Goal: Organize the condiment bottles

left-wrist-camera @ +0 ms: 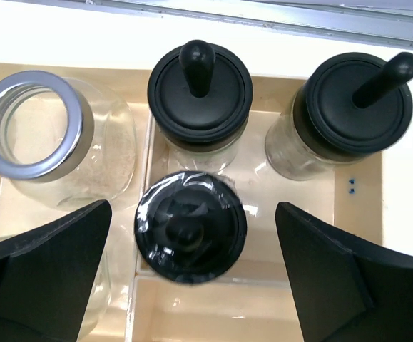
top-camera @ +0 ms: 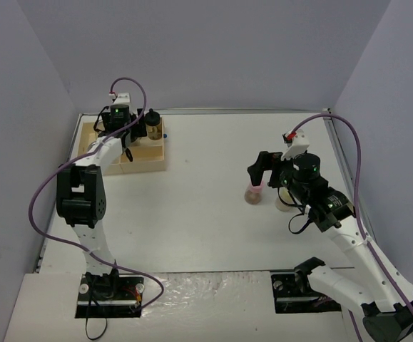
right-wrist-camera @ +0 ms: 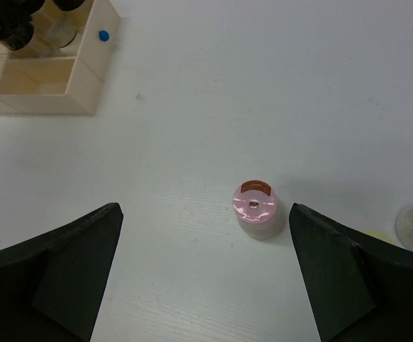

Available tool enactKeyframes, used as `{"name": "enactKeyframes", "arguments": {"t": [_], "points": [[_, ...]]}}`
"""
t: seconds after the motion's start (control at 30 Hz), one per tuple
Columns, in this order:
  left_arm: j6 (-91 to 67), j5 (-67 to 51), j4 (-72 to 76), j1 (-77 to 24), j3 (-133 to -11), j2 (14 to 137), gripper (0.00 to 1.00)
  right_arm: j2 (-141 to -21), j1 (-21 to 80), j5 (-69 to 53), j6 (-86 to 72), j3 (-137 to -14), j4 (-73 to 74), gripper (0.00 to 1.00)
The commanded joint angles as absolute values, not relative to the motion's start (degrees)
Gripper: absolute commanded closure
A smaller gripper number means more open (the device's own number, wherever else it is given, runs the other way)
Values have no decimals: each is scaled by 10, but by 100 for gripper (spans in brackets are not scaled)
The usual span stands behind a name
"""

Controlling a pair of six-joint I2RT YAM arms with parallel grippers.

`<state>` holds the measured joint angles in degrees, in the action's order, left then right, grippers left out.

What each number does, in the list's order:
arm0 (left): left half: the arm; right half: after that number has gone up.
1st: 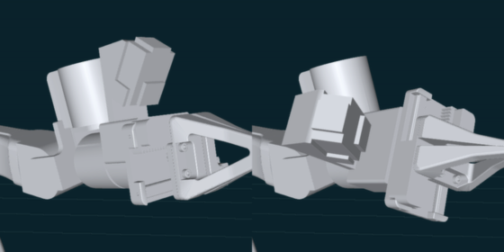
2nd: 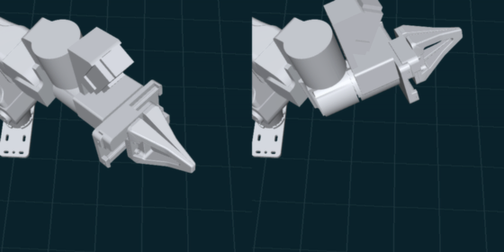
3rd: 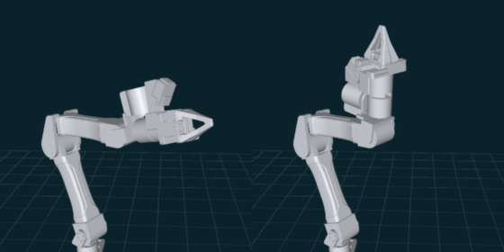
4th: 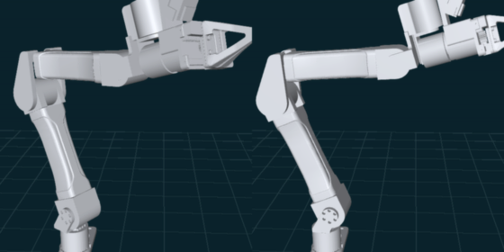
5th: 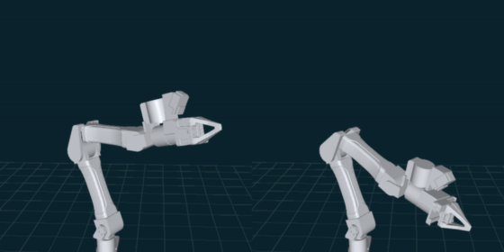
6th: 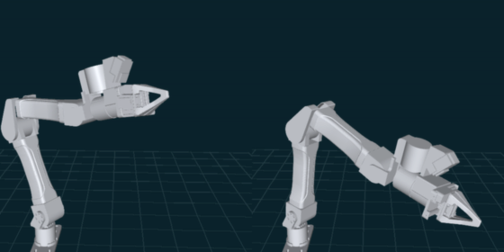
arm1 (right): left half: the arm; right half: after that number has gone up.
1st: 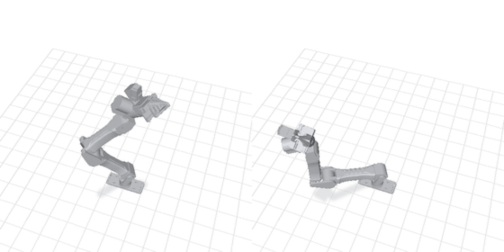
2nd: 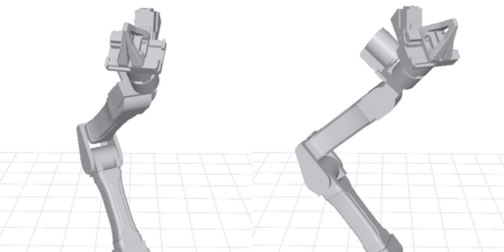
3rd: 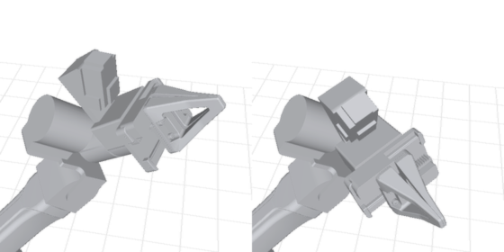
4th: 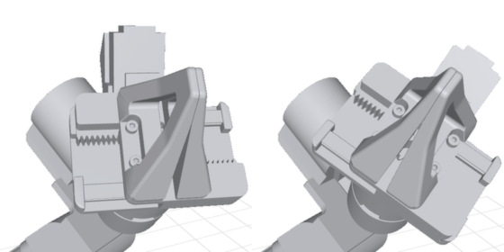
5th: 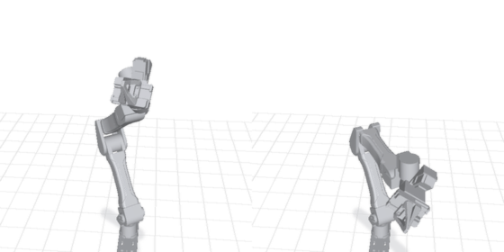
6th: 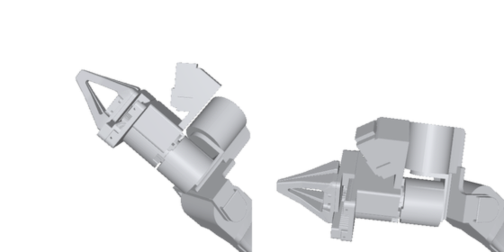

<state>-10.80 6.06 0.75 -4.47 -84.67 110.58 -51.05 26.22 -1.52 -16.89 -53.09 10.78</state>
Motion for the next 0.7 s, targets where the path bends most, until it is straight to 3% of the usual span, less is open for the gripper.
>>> {"name": "enactKeyframes", "arguments": {"t": [0.0,0.17,0.67], "points": [[-139,55,-40,-41,-865,1004,3,-531,258,134,-207,-578,134,0],[-165,-4,-162,-43,-881,943,3,-568,221,221,-237,-604,197,0],[-153,-110,-315,-120,-759,763,3,-674,6,157,-266,-576,207,0]]}}
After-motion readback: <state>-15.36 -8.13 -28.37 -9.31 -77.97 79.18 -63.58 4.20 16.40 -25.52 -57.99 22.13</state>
